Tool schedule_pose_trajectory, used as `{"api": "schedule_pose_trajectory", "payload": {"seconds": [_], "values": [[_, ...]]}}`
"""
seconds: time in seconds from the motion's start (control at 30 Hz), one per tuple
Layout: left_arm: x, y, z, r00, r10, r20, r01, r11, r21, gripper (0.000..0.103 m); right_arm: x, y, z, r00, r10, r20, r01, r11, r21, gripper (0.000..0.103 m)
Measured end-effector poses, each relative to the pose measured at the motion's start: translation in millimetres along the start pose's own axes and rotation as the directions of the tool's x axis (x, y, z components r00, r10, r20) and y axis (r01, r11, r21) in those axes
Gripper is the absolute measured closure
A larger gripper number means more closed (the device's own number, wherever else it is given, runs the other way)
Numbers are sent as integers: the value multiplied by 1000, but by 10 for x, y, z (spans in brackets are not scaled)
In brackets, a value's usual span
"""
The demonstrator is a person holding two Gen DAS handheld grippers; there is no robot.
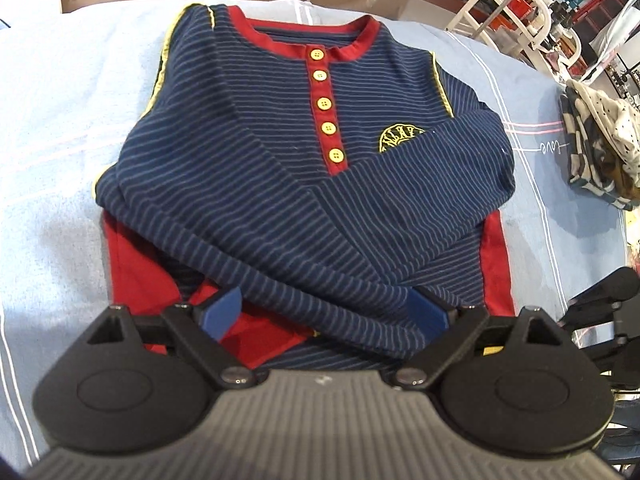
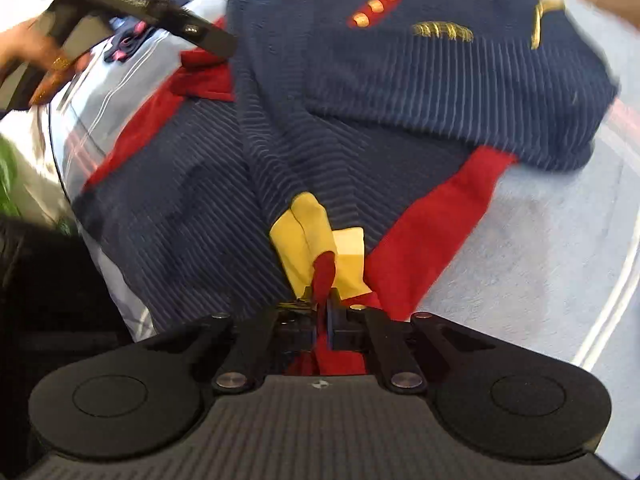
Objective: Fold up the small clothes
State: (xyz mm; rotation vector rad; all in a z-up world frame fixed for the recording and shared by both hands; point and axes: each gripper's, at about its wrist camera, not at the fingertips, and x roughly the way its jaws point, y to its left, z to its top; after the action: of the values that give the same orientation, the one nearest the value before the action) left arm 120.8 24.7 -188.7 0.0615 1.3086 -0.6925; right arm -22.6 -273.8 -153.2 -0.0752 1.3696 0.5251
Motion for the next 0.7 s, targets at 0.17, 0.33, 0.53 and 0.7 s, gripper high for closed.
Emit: {"api": "schedule_pose_trajectory", "payload": {"seconds": [0.17, 0.33, 0.53, 0.7], "values": [[-47, 32, -24, 1000, 4, 19, -4, 1000, -19, 7, -451, 401, -49, 992, -33, 120, 32, 999, 10, 78], [-14, 100, -7, 1000, 12, -3, -12, 999, -45, 7, -90, 610, -280, 983, 186, -10, -183, 977, 110, 9], [-29, 172, -56, 999, 46, -2, -46, 998, -31, 5, -319, -15, -327, 979, -36, 202, -42, 928, 369, 17], [-79, 289, -95, 998, 70, -7, -70, 997, -43, 5, -66, -417, -117, 988, -68, 138, 0, 897, 442, 35]]}}
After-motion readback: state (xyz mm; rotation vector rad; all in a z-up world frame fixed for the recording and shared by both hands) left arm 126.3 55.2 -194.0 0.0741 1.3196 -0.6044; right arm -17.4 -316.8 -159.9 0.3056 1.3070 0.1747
